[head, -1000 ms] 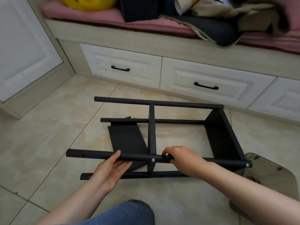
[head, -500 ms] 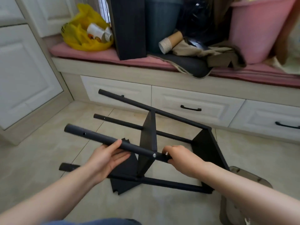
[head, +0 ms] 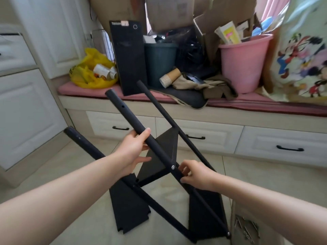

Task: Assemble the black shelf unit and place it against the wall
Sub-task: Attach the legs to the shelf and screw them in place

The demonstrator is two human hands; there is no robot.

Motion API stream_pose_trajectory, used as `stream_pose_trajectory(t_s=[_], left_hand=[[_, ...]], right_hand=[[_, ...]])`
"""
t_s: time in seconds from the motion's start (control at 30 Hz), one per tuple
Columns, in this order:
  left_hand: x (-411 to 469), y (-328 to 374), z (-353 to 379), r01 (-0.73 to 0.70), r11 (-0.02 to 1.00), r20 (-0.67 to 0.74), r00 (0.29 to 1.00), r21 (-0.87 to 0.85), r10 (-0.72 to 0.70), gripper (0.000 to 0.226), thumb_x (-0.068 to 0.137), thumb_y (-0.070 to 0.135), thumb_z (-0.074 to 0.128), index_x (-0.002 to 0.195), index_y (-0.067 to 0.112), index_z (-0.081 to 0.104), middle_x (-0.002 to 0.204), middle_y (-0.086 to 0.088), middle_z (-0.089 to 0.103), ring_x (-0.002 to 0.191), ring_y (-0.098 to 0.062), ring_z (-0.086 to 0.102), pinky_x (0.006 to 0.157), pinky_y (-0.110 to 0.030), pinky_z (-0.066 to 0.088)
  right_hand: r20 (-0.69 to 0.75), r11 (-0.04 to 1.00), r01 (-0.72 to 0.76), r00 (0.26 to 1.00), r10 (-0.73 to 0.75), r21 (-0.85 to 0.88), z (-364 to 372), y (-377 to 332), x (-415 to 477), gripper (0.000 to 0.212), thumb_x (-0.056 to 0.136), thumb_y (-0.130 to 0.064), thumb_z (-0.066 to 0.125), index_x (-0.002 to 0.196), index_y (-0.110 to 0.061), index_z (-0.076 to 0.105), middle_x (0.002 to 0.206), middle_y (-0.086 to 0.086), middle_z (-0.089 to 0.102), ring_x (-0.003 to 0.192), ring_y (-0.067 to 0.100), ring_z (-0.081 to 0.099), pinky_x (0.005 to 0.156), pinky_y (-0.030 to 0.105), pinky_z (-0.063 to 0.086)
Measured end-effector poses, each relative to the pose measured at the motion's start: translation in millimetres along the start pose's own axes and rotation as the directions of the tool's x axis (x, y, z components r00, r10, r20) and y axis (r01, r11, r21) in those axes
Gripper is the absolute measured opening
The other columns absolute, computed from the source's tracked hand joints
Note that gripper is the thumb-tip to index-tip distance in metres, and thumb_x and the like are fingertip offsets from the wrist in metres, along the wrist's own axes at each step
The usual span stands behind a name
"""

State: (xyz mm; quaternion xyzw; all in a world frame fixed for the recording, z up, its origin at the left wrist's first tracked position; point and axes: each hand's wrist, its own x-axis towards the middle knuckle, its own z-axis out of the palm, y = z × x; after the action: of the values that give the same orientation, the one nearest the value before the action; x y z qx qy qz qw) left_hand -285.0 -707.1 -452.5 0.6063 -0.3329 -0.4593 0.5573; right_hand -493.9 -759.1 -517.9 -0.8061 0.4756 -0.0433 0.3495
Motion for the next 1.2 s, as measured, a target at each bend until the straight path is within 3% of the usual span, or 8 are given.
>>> stream_pose_trajectory(t_s=[0.1, 0.2, 0.33, 0.43, 0.6, 0.73, 0.93, 1.2], left_hand=[[-10.9, 15.1, 25.0, -0.01, 0.991, -0.013, 1.0, -0.133, 0.008, 0.029, 0.102, 0.04, 0.055, 0.123, 0.02, 0.054, 0.104, -0.006, 0.065, 0.1, -0.024, 0.072, 0.087, -0.063, 0.055], [-20.3, 17.6, 38.9, -0.078, 0.992, -0.041, 0.996, -0.096, 0.074, 0.026, 0.101, 0.045, 0.055, 0.114, 0.023, 0.059, 0.091, -0.003, 0.065, 0.084, -0.019, 0.075, 0.076, -0.049, 0.06], [-33.8, 11.0, 42.1, -0.182, 0.983, 0.004, 0.983, -0.026, 0.182, 0.023, 0.101, 0.044, 0.053, 0.103, 0.022, 0.06, 0.074, 0.002, 0.063, 0.075, -0.021, 0.07, 0.076, -0.05, 0.062], [-42.2, 12.3, 40.3, -0.231, 0.973, 0.084, 0.969, -0.01, 0.231, 0.024, 0.102, 0.042, 0.053, 0.106, 0.019, 0.058, 0.07, 0.003, 0.061, 0.07, -0.019, 0.066, 0.071, -0.043, 0.062], [-49.0, 19.9, 32.5, -0.243, 0.97, 0.24, 0.943, 0.027, 0.229, 0.027, 0.101, 0.042, 0.054, 0.111, 0.017, 0.057, 0.073, 0.0, 0.06, 0.069, -0.021, 0.063, 0.069, -0.039, 0.061], [-53.7, 23.4, 25.4, -0.282, 0.958, 0.364, 0.898, 0.048, 0.247, 0.045, 0.084, 0.054, 0.062, 0.111, 0.018, 0.059, 0.076, -0.005, 0.059, 0.07, -0.023, 0.062, 0.07, -0.04, 0.06], [-56.2, 24.6, 22.7, -0.41, 0.907, 0.372, 0.86, 0.095, 0.35, 0.038, 0.091, 0.042, 0.055, 0.123, 0.021, 0.057, 0.069, -0.003, 0.058, 0.062, -0.023, 0.06, 0.065, -0.035, 0.06], [-51.9, 23.2, 20.4, -0.522, 0.837, 0.349, 0.824, 0.162, 0.447, 0.028, 0.104, 0.026, 0.047, 0.131, 0.032, 0.052, 0.067, -0.001, 0.057, 0.057, -0.02, 0.055, 0.06, -0.025, 0.054]], right_hand=[[0.079, 0.961, -0.064, 0.996, 0.044, 0.27, -5.4, -0.6, -21.1, 0.024, 0.093, -0.015, 0.067, 0.116, -0.019, 0.062, 0.113, 0.003, 0.069, 0.096, 0.015, 0.069, 0.081, 0.03, 0.061], [0.138, 0.918, -0.095, 0.989, 0.045, 0.384, -20.5, 5.1, -45.1, 0.02, 0.092, -0.016, 0.069, 0.111, -0.02, 0.065, 0.113, 0.002, 0.071, 0.102, 0.013, 0.069, 0.083, 0.028, 0.06], [0.013, 0.874, -0.112, 0.993, 0.12, 0.473, -57.6, 23.4, -68.0, 0.015, 0.093, -0.015, 0.067, 0.109, -0.016, 0.067, 0.107, 0.004, 0.073, 0.099, 0.012, 0.071, 0.087, 0.03, 0.059], [-0.085, 0.839, -0.132, 0.975, 0.206, 0.527, -78.7, 36.0, -69.6, 0.013, 0.097, -0.016, 0.061, 0.109, -0.013, 0.066, 0.103, 0.006, 0.074, 0.097, 0.015, 0.071, 0.089, 0.033, 0.059], [-0.174, 0.832, -0.191, 0.93, 0.323, 0.521, -84.0, 57.9, -56.2, 0.022, 0.099, -0.022, 0.059, 0.116, -0.011, 0.062, 0.106, 0.007, 0.07, 0.097, 0.018, 0.068, 0.085, 0.034, 0.059], [-0.251, 0.849, -0.198, 0.9, 0.355, 0.489, -88.8, 66.0, -42.4, 0.041, 0.098, -0.028, 0.059, 0.134, -0.011, 0.049, 0.109, 0.003, 0.06, 0.099, 0.017, 0.063, 0.072, 0.026, 0.055], [-0.302, 0.824, -0.202, 0.863, 0.406, 0.53, -95.0, 70.2, -28.1, 0.063, 0.098, -0.026, 0.06, 0.15, -0.015, 0.026, 0.107, 0.003, 0.053, 0.108, 0.027, 0.06, 0.09, 0.04, 0.056], [-0.296, 0.839, -0.194, 0.875, 0.382, 0.509, -98.1, 77.3, -35.5, 0.034, 0.1, -0.021, 0.054, 0.131, -0.019, 0.039, 0.109, 0.007, 0.06, 0.101, 0.023, 0.063, 0.081, 0.037, 0.056]])
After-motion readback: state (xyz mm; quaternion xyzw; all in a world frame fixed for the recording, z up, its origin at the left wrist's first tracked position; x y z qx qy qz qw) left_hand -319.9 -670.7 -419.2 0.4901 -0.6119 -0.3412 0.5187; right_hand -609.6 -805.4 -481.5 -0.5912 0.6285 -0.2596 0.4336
